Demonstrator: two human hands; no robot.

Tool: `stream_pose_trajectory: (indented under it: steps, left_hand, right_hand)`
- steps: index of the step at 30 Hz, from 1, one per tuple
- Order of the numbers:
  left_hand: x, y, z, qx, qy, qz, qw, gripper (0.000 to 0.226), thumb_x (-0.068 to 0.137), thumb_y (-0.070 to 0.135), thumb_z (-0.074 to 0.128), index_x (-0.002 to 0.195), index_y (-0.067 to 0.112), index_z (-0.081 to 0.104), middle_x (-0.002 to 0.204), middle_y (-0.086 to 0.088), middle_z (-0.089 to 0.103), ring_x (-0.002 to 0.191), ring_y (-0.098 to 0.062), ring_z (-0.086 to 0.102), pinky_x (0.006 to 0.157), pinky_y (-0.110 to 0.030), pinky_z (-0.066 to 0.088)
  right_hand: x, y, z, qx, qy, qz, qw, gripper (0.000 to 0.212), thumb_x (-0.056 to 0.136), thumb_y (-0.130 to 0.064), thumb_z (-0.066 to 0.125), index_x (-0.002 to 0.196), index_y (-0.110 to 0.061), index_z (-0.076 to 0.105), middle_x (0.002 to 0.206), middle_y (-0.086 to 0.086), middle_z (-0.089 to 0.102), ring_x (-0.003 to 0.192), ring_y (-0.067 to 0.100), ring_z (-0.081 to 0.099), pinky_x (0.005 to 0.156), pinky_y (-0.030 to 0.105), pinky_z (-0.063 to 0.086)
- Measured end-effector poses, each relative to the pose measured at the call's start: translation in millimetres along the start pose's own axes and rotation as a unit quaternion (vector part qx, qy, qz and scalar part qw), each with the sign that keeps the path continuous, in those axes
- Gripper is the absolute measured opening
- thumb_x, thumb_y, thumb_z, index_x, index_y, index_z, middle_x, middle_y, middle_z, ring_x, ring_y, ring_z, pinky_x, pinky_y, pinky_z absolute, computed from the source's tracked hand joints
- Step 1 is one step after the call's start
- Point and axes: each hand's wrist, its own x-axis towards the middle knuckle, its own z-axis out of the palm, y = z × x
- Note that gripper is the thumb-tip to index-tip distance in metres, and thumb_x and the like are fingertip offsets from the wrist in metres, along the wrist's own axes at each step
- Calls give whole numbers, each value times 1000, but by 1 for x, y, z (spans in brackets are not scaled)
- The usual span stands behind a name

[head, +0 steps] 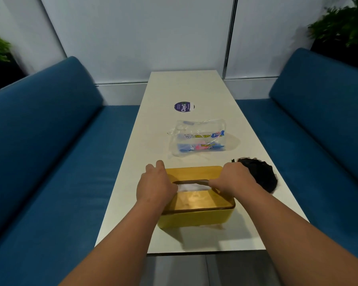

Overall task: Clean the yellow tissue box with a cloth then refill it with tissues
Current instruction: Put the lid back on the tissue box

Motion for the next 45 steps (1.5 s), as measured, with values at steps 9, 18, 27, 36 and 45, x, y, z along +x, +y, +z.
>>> stream_pose_trajectory:
  steps: [9,18,27,36,45]
  left_hand:
    - [-3,3,0,36,0,19,999,54,83,32,66,128,21,38,116,-6,50,99,-28,58,74,-33,51]
    - [1,0,-2,49,-12,38,998,52,78,29,70,121,19,43,106,-4,60,89,-24,58,73,-33,52]
    - [7,-5,-2,70,-19,84,994,48,81,38,66,123,24,49,112,-1,57,100,-23,54,80,-35,53]
    - [18,-7,-3,79,-110,232,963,25,89,49,57,112,39,61,137,8,45,128,-19,31,104,-41,30]
    - [19,-6,3,81,-106,248,959,23,89,49,58,109,39,63,136,8,44,126,-19,34,102,-43,30]
  right_hand:
    - [3,1,-2,-16,-17,-11,1000,42,79,-56,64,71,-17,49,72,-1,54,63,11,52,50,20,40]
    - [3,1,-4,-16,-22,-23,999,41,76,-54,67,69,-18,49,71,-1,55,60,10,52,47,20,37]
    - [0,8,-4,18,33,-31,999,51,76,-57,64,106,-16,58,100,3,59,86,19,59,63,27,47]
    - [1,1,10,46,-21,-235,971,33,77,-55,68,101,-33,69,126,-8,48,120,14,36,99,37,40]
    - [1,-5,14,47,22,-272,961,16,95,-37,54,105,-31,65,125,-6,53,116,18,41,98,38,37]
